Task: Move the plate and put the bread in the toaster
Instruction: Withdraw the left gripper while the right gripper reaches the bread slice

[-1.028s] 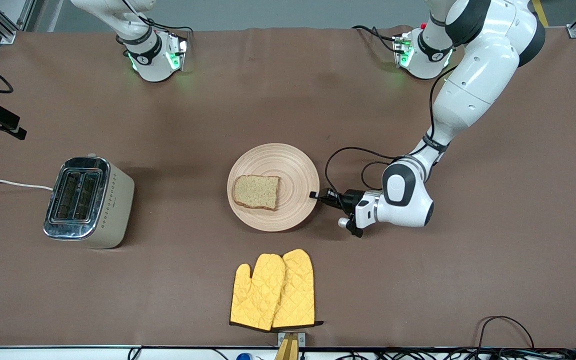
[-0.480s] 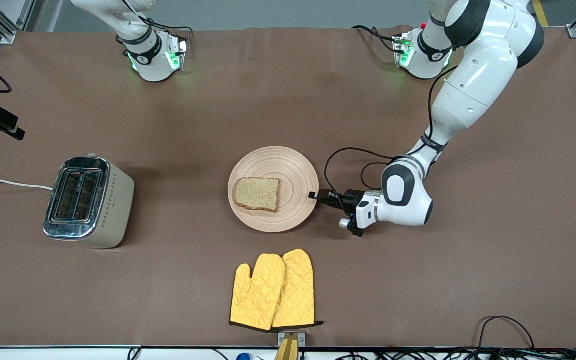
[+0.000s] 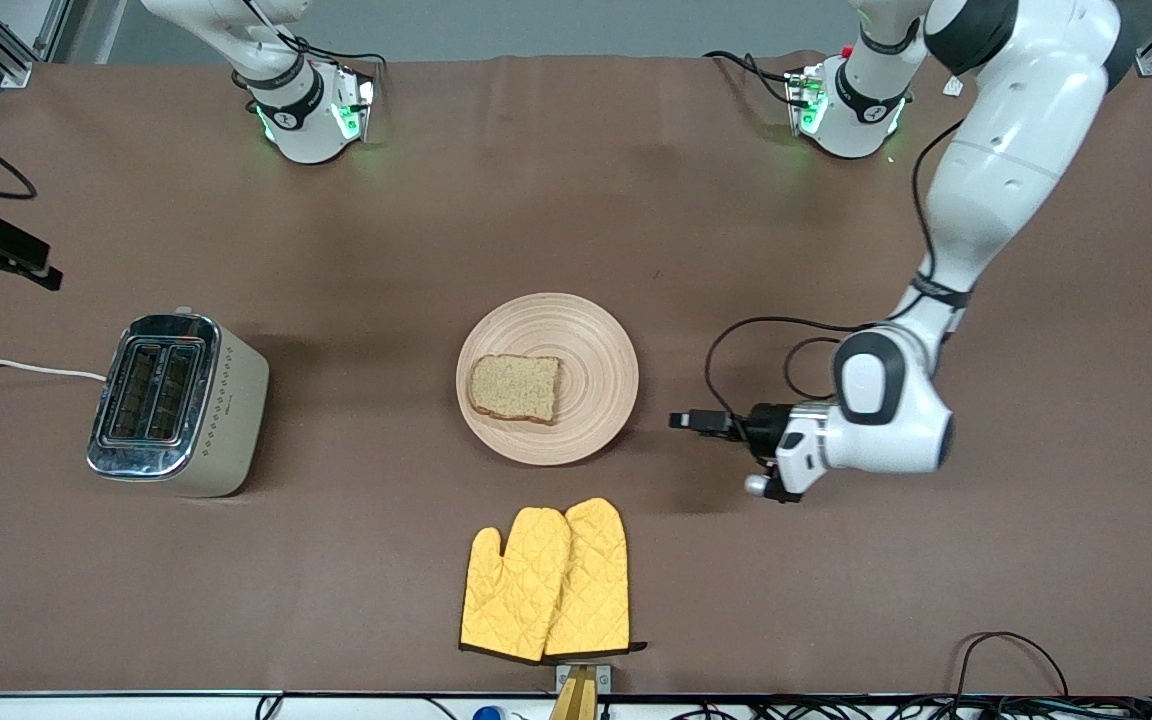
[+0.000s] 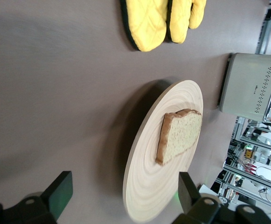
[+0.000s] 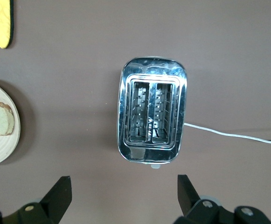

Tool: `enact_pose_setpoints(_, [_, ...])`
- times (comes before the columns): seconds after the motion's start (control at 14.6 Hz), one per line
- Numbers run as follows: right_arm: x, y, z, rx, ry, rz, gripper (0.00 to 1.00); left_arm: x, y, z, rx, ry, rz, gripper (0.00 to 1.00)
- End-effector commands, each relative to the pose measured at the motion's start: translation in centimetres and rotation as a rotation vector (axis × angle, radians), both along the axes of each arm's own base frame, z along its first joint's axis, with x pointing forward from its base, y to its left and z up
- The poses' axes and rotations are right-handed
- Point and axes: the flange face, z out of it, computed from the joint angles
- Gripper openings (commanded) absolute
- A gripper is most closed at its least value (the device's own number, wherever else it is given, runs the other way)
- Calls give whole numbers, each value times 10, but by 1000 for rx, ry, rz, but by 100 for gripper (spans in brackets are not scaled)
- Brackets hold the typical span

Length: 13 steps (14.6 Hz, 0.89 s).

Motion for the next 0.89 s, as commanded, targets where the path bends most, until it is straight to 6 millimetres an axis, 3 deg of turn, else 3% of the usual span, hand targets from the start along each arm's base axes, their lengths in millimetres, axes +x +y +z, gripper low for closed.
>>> enact_pose_setpoints(0.0, [17, 39, -21, 36, 6, 59, 100, 12, 51, 45, 66, 20, -8, 100])
enact_pose_setpoints(0.14, [31, 68, -41, 38, 4, 33, 100, 19, 91, 76, 124, -16, 4, 100])
enact_pose_setpoints(0.41, [36, 162, -87, 27, 36, -51, 100, 18, 147, 126, 302, -39, 25, 100])
enact_pose_setpoints(0.62, [32, 224, -136, 32, -4, -119, 100, 9, 157, 187, 460, -64, 72, 100])
enact_pose_setpoints(0.82, [31, 296, -187, 36, -16, -132, 100, -15, 162, 245, 677, -111, -6, 100])
